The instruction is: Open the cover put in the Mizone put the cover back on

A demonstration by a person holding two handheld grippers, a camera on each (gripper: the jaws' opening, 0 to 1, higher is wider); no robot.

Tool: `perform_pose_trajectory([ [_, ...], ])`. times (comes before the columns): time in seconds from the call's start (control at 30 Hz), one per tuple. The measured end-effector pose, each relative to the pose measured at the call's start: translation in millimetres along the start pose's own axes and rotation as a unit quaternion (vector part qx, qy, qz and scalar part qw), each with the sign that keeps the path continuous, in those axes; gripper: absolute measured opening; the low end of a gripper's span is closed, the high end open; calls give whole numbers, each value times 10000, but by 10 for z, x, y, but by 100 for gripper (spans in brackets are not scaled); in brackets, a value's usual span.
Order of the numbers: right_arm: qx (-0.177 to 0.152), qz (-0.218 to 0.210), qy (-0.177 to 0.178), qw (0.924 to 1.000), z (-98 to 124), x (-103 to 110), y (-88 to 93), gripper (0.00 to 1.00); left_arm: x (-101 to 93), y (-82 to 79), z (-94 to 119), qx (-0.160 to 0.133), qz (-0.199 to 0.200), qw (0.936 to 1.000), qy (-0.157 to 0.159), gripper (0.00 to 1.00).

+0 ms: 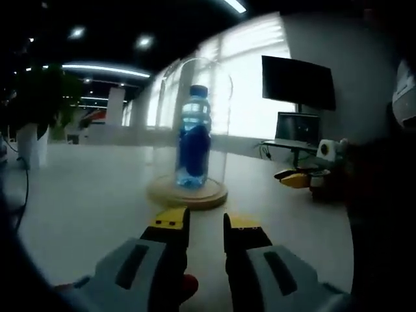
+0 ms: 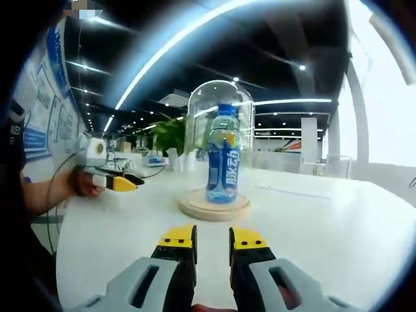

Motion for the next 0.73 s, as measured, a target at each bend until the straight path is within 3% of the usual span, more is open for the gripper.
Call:
perform_pose_trajectory([
  [0.73,-51,25,-19,10000,4,16,-17,12,14,1,10,-3,-18,10000,-49,15],
])
Point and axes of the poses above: the point that each gripper's makers call its tool centre point, and the gripper's own axes: z roughly backward along the fingers, x roughly to its left, y roughly out of its underside, the point moved 4 cm from there along z, roughly backward along the fingers, and after that the axes turned 8 degrees about z, right-handed, at the moved point
